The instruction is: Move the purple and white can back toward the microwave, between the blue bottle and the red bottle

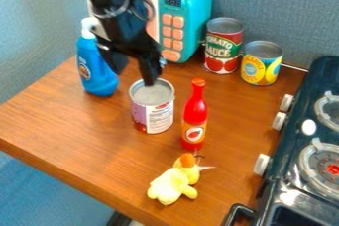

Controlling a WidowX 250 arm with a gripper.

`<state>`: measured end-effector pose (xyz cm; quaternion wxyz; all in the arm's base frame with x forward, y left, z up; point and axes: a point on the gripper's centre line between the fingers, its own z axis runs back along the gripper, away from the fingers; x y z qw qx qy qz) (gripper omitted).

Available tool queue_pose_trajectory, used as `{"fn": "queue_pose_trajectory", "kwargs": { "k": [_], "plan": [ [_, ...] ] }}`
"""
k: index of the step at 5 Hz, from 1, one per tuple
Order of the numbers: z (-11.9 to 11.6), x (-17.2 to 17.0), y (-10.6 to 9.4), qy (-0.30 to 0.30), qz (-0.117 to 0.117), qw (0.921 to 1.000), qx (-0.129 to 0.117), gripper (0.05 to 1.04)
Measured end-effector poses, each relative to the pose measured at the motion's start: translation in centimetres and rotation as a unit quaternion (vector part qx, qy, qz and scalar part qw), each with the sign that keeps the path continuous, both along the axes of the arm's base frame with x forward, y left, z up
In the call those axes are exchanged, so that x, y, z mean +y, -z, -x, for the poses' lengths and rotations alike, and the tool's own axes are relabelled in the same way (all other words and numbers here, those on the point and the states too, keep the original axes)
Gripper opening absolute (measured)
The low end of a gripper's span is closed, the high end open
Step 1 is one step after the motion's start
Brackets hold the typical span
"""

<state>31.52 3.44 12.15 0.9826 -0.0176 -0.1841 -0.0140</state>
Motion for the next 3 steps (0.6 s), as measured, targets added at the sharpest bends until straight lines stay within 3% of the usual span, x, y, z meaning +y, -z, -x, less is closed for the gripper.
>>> {"fn": "queue_pose_trajectory", "kwargs": {
  "k": [1, 2, 3],
  "plan": [
    [2.5, 0.9, -2.8, -0.001, -0.008, 0.9999, 0.01, 1.001],
    [5.1, 1.0, -2.5, 0.017, -0.015, 0.9957, 0.089, 1.001],
    [6.3, 1.8, -2.1, 0.012, -0.046, 0.9905, 0.129, 1.001]
  ]
}}
